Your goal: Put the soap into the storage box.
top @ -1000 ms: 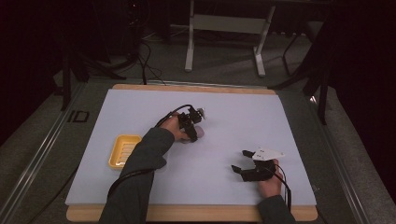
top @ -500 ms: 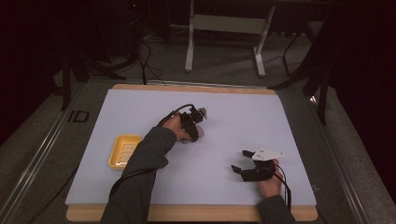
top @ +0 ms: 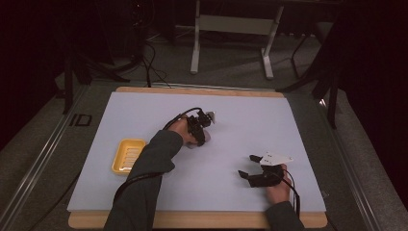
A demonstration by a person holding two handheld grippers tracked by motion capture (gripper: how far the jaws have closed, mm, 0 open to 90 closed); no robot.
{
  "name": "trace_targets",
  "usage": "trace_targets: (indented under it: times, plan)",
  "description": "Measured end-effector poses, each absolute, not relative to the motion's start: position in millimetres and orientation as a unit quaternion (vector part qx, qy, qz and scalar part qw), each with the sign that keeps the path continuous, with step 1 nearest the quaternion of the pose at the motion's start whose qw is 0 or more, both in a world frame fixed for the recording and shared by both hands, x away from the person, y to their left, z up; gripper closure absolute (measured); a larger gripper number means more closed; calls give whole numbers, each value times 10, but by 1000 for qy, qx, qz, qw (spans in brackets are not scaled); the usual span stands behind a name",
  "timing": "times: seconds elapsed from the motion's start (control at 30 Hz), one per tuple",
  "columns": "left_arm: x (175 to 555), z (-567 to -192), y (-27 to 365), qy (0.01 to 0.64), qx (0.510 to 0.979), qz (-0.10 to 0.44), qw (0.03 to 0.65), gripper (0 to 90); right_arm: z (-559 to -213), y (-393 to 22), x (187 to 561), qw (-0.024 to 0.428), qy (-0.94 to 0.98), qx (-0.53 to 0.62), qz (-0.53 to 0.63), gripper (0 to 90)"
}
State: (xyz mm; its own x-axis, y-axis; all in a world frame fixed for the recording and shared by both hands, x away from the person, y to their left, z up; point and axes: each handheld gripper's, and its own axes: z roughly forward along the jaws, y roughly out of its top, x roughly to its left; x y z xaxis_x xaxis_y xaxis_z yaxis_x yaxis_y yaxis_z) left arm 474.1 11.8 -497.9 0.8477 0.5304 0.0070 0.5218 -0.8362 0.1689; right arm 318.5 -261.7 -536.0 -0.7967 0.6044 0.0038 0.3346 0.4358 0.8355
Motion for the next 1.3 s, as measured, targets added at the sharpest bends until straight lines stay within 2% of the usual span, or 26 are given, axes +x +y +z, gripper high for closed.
trace_targets:
  times: [0.5, 1.3]
  plan:
    - [4709, -4936, 101, 273, 959, 26, 78, 498, -5360, -2618, 3184, 150, 834, 282, 451, 204]
    - [4643, -4766, 211, 307, 947, 48, 83, 497, -5358, -2638, 3180, 152, 828, 281, 460, 195]
